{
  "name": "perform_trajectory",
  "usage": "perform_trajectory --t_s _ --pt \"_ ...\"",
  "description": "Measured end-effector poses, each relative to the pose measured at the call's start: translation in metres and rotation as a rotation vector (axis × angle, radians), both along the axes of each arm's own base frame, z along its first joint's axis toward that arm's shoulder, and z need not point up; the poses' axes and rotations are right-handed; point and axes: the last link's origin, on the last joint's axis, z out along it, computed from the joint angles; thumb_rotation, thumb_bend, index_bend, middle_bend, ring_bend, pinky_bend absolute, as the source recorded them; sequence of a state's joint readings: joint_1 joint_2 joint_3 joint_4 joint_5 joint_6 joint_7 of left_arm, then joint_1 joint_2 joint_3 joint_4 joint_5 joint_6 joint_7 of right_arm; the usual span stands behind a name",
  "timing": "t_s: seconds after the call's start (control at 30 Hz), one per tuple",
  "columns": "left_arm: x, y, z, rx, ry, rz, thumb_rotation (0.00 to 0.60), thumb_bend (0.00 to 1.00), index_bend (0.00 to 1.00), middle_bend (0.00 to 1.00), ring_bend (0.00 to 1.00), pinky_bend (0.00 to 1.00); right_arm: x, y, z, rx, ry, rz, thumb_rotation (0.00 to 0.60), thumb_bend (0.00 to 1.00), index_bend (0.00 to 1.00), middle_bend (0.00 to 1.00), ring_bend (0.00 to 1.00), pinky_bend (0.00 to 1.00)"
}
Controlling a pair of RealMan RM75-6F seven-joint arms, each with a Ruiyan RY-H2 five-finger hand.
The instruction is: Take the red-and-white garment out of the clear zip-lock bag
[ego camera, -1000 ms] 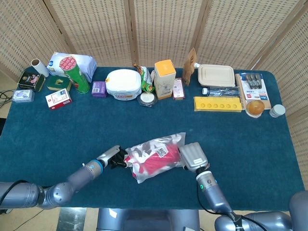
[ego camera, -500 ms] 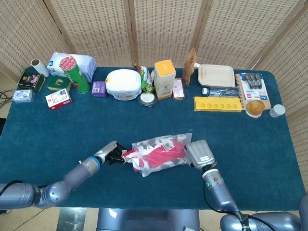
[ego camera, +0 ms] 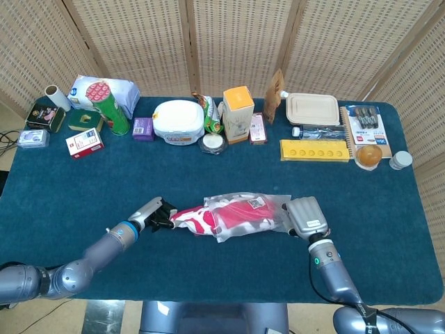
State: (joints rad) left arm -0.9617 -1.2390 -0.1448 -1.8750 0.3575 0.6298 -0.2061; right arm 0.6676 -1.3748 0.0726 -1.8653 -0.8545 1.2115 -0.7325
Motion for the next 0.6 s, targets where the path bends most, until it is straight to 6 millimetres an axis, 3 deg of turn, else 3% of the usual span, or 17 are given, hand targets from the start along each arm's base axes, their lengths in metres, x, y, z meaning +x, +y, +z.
perform_trajectory --t_s 0.6 --pt "-0.015 0.003 0.048 0.101 -0.034 0.024 0.6 0.43 0.79 0.93 0.91 0.81 -0.014 -0.007 0.024 -0.069 -0.006 -0.012 0.6 0.42 0.79 0.95 1.0 1.0"
